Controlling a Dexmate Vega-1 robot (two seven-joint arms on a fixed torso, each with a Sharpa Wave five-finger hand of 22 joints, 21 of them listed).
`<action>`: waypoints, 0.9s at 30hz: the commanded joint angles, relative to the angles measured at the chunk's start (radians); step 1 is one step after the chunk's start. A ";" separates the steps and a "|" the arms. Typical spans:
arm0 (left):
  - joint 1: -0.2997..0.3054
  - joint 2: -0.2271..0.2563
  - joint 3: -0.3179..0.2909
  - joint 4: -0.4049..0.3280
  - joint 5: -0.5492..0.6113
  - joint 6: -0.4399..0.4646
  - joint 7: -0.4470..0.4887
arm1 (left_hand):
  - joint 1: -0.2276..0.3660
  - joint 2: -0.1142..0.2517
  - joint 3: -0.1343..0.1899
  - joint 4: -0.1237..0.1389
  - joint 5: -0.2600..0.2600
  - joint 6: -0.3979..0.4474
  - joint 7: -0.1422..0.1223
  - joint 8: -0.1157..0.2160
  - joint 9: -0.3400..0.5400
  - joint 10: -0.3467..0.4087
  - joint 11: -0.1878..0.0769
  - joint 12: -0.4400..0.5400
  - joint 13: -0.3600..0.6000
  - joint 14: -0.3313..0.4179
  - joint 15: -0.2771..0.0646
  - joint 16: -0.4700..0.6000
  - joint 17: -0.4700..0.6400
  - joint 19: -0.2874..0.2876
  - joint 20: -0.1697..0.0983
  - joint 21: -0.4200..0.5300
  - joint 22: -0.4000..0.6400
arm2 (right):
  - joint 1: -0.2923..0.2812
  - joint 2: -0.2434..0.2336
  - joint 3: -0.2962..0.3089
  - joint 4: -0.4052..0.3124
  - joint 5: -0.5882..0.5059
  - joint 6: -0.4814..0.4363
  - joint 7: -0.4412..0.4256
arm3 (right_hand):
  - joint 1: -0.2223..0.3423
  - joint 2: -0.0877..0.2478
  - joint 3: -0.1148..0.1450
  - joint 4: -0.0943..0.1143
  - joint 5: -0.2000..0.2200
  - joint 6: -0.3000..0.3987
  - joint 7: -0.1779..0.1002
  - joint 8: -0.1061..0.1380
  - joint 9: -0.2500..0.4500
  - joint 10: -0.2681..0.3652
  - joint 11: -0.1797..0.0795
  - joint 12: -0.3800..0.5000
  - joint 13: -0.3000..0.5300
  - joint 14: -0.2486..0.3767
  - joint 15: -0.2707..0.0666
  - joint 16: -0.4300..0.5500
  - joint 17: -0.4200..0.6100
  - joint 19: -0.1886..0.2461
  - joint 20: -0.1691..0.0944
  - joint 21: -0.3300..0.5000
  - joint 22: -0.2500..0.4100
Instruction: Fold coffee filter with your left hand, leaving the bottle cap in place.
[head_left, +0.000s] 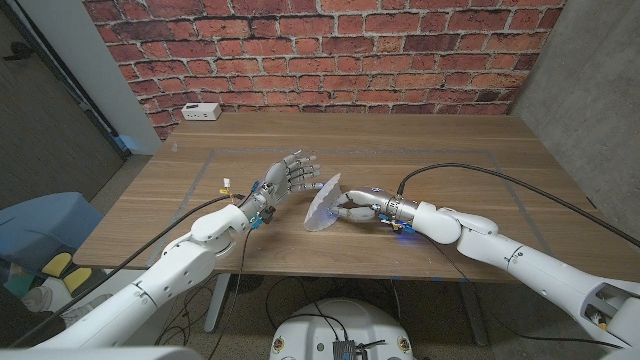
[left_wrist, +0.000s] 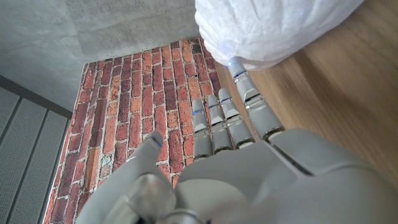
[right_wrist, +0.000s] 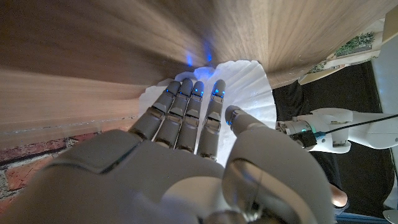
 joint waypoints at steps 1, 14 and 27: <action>0.029 0.098 -0.014 -0.161 0.350 0.027 0.261 | 0.083 0.023 0.064 -0.075 -0.013 0.114 0.045 -0.028 -0.001 0.032 -0.020 -0.002 0.002 -0.045 -0.014 -0.005 -0.001 -0.126 -0.028 -0.072 0.005 | 0.007 0.005 -0.002 0.005 0.015 -0.012 0.014 | -0.001 0.003 0.002 -0.005 0.003 0.011 -0.003 -0.001 0.000 0.013 -0.002 0.001 0.000 0.011 -0.006 -0.001 0.002 0.007 0.006 0.010 0.002; 0.028 0.292 0.034 -0.400 0.809 0.478 0.377 | 0.139 0.052 0.126 -0.140 0.011 0.221 0.054 -0.079 0.020 0.160 0.027 0.027 0.014 0.053 0.007 0.008 0.001 -0.046 0.000 -0.015 0.009 | 0.027 0.018 -0.005 0.035 0.026 0.007 0.012 | -0.012 0.004 -0.003 0.001 0.002 0.015 -0.002 -0.002 0.000 0.014 0.001 -0.001 0.000 0.012 -0.005 -0.003 0.002 0.008 0.006 0.009 0.002; -0.010 0.273 0.076 -0.346 0.848 0.502 0.338 | 0.112 0.076 0.149 -0.105 0.005 0.114 0.031 -0.152 0.023 0.035 -0.014 -0.022 0.014 -0.076 -0.022 -0.014 0.003 -0.169 -0.031 -0.076 0.009 | 0.028 0.018 -0.005 0.034 0.025 0.001 0.008 | -0.017 0.005 -0.002 0.001 0.003 0.018 0.000 -0.002 0.000 0.020 0.003 -0.002 0.000 0.015 -0.003 -0.005 -0.001 0.009 0.007 0.010 0.001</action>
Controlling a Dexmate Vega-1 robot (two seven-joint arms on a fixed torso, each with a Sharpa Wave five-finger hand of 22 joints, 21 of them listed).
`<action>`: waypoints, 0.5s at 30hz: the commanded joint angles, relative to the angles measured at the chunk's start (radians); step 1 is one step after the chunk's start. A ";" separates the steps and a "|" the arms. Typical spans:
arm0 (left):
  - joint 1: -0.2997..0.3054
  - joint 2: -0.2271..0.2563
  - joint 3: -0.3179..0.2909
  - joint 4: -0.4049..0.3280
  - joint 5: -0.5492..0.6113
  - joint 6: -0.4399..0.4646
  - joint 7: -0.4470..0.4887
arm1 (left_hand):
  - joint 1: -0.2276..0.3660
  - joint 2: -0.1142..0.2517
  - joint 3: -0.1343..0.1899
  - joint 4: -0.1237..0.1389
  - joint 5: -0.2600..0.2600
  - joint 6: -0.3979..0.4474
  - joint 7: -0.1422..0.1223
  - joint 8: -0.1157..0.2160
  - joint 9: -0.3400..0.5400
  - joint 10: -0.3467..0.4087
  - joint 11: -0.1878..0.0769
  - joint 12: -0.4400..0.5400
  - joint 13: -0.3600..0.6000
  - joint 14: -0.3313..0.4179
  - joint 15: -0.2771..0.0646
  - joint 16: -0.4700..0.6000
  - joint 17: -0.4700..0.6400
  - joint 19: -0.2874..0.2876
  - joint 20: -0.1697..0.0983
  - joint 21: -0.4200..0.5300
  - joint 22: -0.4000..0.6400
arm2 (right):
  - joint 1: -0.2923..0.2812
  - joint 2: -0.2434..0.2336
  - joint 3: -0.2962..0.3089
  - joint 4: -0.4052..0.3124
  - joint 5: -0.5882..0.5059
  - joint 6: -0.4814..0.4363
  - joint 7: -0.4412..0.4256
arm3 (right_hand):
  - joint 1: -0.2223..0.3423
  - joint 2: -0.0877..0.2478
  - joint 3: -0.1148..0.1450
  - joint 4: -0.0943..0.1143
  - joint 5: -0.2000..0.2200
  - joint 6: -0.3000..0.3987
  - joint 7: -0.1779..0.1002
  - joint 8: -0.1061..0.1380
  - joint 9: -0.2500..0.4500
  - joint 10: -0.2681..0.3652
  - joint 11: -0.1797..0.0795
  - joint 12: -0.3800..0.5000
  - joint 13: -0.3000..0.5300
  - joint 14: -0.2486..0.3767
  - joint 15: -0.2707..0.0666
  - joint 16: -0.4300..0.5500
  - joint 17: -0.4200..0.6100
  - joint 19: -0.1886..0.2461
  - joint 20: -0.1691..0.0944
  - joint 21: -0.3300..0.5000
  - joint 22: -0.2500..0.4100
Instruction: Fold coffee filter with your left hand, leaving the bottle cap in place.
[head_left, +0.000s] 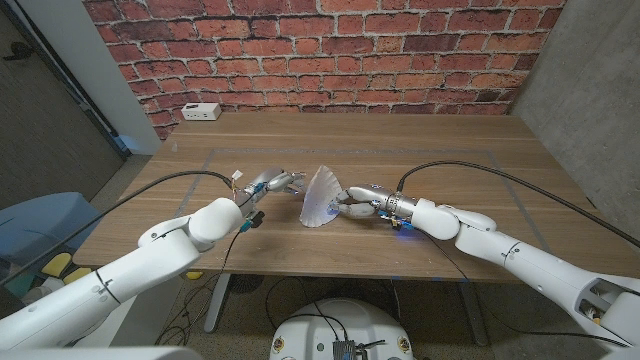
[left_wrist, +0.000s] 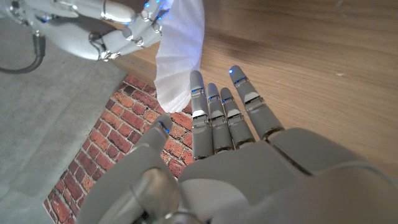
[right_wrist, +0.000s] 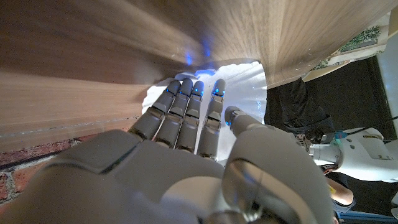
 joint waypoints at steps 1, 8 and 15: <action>-0.044 0.008 0.046 0.013 0.202 0.061 -0.009 | -0.005 0.029 0.035 0.021 0.003 -0.060 -0.029 -0.032 -0.003 -0.058 -0.035 -0.014 -0.002 -0.080 -0.033 -0.007 -0.001 -0.113 -0.047 -0.034 0.004 | 0.003 0.001 0.001 0.000 0.003 -0.006 -0.004 | -0.006 0.000 -0.002 0.001 0.003 0.008 -0.001 -0.002 0.000 0.008 0.004 -0.002 -0.001 0.010 0.003 -0.005 -0.001 0.009 0.007 0.006 0.002; -0.136 -0.018 0.116 0.077 0.228 0.008 -0.115 | 0.029 0.045 0.081 0.015 0.017 -0.073 -0.057 -0.033 -0.009 -0.078 -0.068 -0.012 -0.006 -0.124 -0.057 -0.005 -0.004 -0.257 -0.105 -0.049 0.004 | 0.007 0.004 0.001 0.007 0.007 -0.001 -0.006 | -0.006 -0.001 -0.002 -0.001 0.004 0.009 0.000 -0.003 0.000 0.009 0.004 -0.003 -0.001 0.010 0.002 -0.007 -0.002 0.009 0.007 0.006 0.002; -0.199 -0.063 0.131 0.166 0.130 -0.037 -0.230 | 0.038 0.034 0.102 0.029 0.022 -0.190 -0.079 -0.054 -0.013 -0.146 -0.053 -0.024 -0.006 -0.149 -0.034 -0.003 -0.002 -0.223 -0.064 -0.011 0.004 | 0.005 0.002 0.004 0.007 0.010 -0.006 -0.011 | -0.008 -0.002 -0.002 -0.002 0.004 0.009 0.000 -0.004 0.000 0.009 0.003 -0.005 -0.001 0.010 0.004 -0.008 -0.003 0.009 0.008 0.006 0.002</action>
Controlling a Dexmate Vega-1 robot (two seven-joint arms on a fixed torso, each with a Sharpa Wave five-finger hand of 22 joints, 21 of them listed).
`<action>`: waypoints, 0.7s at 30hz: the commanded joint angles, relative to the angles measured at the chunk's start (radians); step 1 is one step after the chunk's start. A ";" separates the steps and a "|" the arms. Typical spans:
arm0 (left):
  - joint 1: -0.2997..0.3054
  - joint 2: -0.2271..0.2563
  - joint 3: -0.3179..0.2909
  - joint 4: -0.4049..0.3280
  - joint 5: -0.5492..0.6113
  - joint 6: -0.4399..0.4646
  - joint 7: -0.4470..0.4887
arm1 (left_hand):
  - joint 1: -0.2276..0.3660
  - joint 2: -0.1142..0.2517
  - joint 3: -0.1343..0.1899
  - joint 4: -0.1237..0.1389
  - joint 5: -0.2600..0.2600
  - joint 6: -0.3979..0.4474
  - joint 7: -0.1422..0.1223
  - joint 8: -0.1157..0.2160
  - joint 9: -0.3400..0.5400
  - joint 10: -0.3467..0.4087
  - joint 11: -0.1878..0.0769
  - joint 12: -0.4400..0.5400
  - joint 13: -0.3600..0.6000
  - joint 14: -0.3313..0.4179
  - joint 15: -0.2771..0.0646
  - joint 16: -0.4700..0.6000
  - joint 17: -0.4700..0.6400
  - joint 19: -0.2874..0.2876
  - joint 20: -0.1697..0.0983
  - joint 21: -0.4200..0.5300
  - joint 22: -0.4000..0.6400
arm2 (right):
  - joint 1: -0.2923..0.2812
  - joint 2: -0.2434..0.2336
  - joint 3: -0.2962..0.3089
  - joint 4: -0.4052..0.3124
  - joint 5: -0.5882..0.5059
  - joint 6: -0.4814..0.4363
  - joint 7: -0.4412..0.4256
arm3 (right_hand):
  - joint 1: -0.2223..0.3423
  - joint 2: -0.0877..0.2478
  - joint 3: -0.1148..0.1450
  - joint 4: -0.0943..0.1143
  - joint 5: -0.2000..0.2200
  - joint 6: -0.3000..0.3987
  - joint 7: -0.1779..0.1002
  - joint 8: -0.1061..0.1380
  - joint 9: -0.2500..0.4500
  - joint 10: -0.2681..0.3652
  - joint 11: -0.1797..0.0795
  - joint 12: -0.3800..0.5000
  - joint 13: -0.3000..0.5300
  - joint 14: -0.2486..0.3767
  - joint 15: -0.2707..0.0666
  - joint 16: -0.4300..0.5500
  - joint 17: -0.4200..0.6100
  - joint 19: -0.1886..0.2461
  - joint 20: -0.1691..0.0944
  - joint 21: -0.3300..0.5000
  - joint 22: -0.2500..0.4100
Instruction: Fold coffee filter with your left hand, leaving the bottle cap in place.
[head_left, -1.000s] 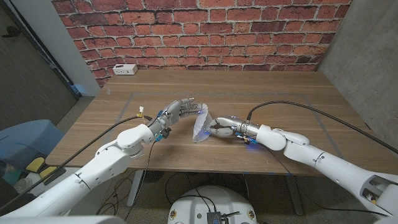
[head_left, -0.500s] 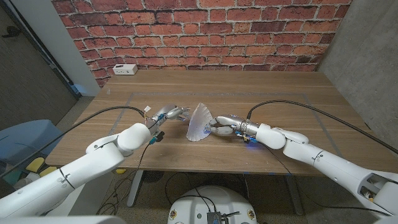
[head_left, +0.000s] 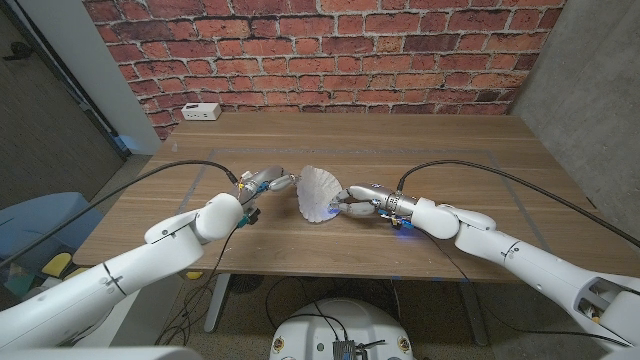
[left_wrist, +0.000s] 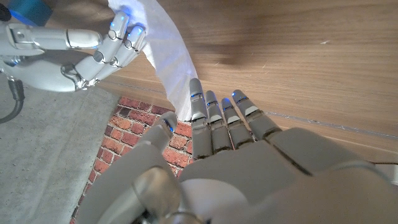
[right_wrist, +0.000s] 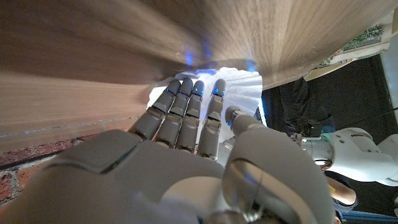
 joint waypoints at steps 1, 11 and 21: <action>-0.101 -0.057 0.048 0.122 -0.063 -0.074 -0.158 | 0.009 0.009 0.013 0.014 0.009 -0.082 -0.023 -0.008 -0.002 -0.042 0.006 -0.006 0.002 -0.016 0.010 0.002 0.005 0.055 0.042 0.031 0.004 | 0.000 -0.001 0.005 0.002 0.009 -0.005 -0.004 | -0.008 -0.001 -0.002 -0.002 0.004 0.009 0.000 -0.004 0.000 0.005 0.000 -0.005 -0.001 0.010 0.003 -0.001 0.002 0.009 0.008 0.007 0.001; -0.134 -0.119 0.057 0.223 -0.149 -0.248 -0.197 | 0.014 0.011 0.017 0.015 0.010 -0.140 -0.061 -0.003 -0.004 -0.061 -0.012 -0.002 0.001 -0.013 0.007 0.006 0.005 0.057 0.041 0.030 0.004 | 0.010 0.005 0.000 0.017 0.006 -0.006 -0.004 | -0.010 0.000 -0.003 -0.004 0.004 0.009 0.001 -0.005 0.000 0.006 0.000 -0.006 -0.001 0.011 0.003 -0.002 0.001 0.009 0.007 0.007 0.001; -0.142 -0.131 0.044 0.229 -0.221 -0.311 -0.235 | 0.007 0.008 0.015 0.026 0.009 -0.137 -0.058 0.004 -0.004 -0.054 -0.009 0.004 0.001 0.009 0.011 0.014 0.006 0.075 0.048 0.036 0.004 | 0.026 0.015 -0.008 0.037 0.010 0.006 0.000 | -0.011 0.001 -0.004 -0.006 0.004 0.012 0.001 -0.005 0.000 0.009 0.000 -0.007 -0.001 0.012 0.003 -0.002 0.002 0.009 0.007 0.007 0.001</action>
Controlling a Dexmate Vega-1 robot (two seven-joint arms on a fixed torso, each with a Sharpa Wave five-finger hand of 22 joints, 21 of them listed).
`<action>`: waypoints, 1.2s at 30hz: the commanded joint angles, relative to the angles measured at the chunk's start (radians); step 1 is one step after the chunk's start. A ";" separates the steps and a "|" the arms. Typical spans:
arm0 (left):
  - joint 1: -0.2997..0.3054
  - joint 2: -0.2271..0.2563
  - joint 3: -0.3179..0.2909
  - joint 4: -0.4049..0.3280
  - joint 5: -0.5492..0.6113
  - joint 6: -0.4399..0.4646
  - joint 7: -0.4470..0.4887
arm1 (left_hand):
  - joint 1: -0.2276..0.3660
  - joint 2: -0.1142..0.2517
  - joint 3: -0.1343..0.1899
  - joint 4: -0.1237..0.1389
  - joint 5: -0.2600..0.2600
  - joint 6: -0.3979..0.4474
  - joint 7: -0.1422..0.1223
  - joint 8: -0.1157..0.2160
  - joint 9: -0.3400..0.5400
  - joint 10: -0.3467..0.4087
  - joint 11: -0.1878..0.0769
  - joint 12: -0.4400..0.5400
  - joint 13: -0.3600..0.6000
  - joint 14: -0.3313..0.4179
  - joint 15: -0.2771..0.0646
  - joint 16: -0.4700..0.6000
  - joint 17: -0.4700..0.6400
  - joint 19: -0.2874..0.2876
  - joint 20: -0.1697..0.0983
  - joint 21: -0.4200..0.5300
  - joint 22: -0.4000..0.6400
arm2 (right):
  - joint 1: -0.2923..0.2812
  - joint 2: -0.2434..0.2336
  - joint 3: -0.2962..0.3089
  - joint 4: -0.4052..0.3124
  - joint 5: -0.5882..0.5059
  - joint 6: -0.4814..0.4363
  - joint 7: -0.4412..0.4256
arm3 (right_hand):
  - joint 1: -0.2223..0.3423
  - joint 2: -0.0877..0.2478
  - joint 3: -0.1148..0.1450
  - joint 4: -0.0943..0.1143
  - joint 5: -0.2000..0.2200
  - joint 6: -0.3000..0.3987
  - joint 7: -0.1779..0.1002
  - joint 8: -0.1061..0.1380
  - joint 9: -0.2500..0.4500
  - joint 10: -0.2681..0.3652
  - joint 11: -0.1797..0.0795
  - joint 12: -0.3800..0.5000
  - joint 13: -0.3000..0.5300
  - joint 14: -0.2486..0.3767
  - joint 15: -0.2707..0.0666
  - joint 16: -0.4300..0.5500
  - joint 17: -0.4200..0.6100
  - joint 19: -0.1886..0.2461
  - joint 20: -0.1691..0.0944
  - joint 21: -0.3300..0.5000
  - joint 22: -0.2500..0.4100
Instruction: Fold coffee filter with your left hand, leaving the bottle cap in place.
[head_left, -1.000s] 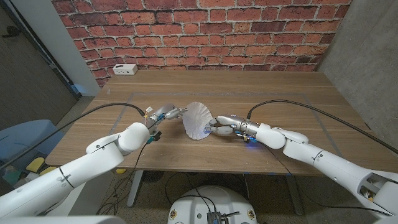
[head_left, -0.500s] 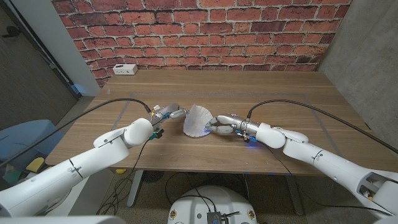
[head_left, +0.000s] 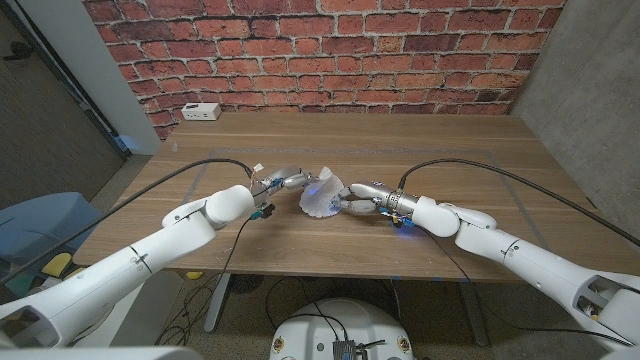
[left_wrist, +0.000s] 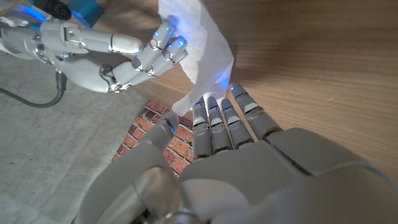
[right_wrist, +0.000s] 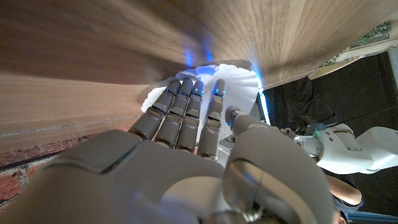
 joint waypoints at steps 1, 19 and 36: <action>-0.031 -0.018 0.000 0.023 -0.062 -0.082 -0.053 | -0.006 0.008 0.002 0.009 0.000 0.002 -0.005 0.006 0.000 0.008 -0.004 0.005 0.001 0.011 0.001 0.006 0.004 0.011 0.002 0.003 0.004 | 0.017 0.011 -0.009 0.021 0.002 0.012 0.002 | -0.008 -0.002 0.000 -0.003 0.004 0.013 0.001 -0.005 0.000 0.010 0.001 -0.001 -0.001 0.008 0.000 -0.002 0.002 0.009 0.007 0.005 0.002; -0.185 0.019 0.147 -0.083 0.203 0.232 -0.220 | -0.092 -0.025 -0.045 0.093 -0.028 0.075 0.019 0.033 -0.002 0.102 0.034 0.034 0.001 0.120 0.029 0.021 0.006 0.093 0.025 0.027 0.005 | -0.017 -0.009 0.023 -0.034 0.017 -0.024 -0.029 | -0.008 -0.002 0.001 -0.009 0.005 0.014 0.001 -0.007 0.000 0.011 0.001 -0.003 -0.001 0.010 0.001 -0.004 0.001 0.010 0.008 0.005 0.002; -0.174 0.012 0.140 -0.066 0.187 0.223 -0.202 | -0.103 -0.032 -0.047 0.098 -0.032 0.071 0.016 0.026 -0.003 0.094 0.036 0.025 0.001 0.113 0.027 0.007 0.003 0.079 0.022 0.016 0.004 | -0.046 -0.006 0.115 -0.058 -0.033 0.025 -0.262 | 0.007 -0.003 0.013 -0.033 0.008 0.009 -0.001 -0.010 -0.001 0.010 -0.003 -0.007 -0.001 0.016 0.000 -0.008 -0.007 0.019 0.009 0.009 0.002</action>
